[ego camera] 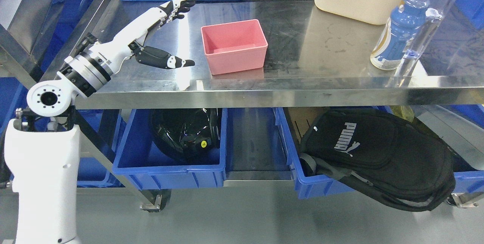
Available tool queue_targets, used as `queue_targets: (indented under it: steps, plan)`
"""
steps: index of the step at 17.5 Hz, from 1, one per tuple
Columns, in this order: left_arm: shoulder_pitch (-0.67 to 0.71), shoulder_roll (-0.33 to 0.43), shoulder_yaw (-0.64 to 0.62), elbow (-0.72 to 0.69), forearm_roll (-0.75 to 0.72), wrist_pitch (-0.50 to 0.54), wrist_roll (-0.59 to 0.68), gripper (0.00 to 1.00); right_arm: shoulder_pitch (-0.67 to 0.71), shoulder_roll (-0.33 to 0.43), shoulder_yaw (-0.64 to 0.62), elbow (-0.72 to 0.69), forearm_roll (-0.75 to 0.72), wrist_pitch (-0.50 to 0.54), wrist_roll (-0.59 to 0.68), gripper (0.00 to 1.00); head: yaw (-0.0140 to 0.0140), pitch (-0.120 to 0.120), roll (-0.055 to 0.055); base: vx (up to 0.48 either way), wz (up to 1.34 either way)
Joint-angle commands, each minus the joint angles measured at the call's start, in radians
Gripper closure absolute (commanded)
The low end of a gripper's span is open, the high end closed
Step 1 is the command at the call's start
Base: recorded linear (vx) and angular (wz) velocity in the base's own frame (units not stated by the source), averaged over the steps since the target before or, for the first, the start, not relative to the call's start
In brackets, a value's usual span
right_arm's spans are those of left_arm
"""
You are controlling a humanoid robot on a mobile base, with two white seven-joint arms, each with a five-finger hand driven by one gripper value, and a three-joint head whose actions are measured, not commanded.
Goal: Place storage box into left shelf container
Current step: 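Reach the left hand forward toward the pink box on the shelf, then hook the left hand fingers over the pink box rim and tilt it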
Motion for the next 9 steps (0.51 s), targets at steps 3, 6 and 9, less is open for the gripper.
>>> queue_targets:
  steps: [3, 6, 9]
  plan:
    - [-0.142, -0.185, -0.145, 0.308, -0.207, 0.003, -0.062, 0.05, -0.002, -0.017, -0.005, -0.017, 0.000, -0.001, -0.001, 0.00, 0.0000, 0.000, 0.000, 0.000, 0.00]
    - [-0.203, -0.193, -0.172, 0.383, -0.211, 0.003, -0.062, 0.05, 0.000, -0.017, -0.005, -0.017, 0.000, -0.001, -0.001, 0.00, 0.0000, 0.000, 0.000, 0.000, 0.00]
    - [-0.249, -0.193, -0.191, 0.438, -0.211, 0.003, -0.062, 0.05, 0.000, -0.017, -0.005, -0.017, 0.000, -0.001, -0.001, 0.00, 0.0000, 0.000, 0.000, 0.000, 0.00]
